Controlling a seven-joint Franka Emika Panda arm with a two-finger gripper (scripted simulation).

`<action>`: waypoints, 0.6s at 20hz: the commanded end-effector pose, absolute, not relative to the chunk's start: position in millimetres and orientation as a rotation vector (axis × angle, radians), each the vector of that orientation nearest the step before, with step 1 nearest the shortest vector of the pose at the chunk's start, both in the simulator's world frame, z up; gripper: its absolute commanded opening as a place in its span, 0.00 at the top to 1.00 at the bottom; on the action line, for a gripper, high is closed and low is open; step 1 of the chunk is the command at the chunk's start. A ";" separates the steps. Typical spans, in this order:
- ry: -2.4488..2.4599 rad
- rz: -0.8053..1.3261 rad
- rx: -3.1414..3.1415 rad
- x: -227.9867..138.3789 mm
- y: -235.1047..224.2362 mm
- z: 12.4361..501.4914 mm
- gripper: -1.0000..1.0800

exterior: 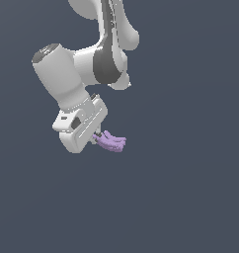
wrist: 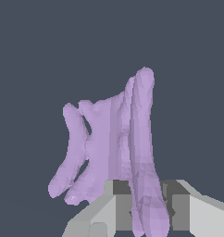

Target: Pick up the object and move it to a goal position.

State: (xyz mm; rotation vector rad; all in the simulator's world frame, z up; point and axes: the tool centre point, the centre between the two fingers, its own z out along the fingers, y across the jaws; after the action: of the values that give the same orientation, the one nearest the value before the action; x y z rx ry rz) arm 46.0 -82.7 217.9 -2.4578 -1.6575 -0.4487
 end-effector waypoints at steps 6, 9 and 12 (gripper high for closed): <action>-1.658 -0.450 -2.457 25.1 -85.6 287.9 1.00; -1.657 -0.451 -2.456 19.6 -86.8 308.8 1.00; -1.657 -0.452 -2.456 15.7 -87.8 324.3 1.00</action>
State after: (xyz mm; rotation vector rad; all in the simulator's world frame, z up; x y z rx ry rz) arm 18.1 -87.5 316.5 -2.4570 -1.6578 -0.4524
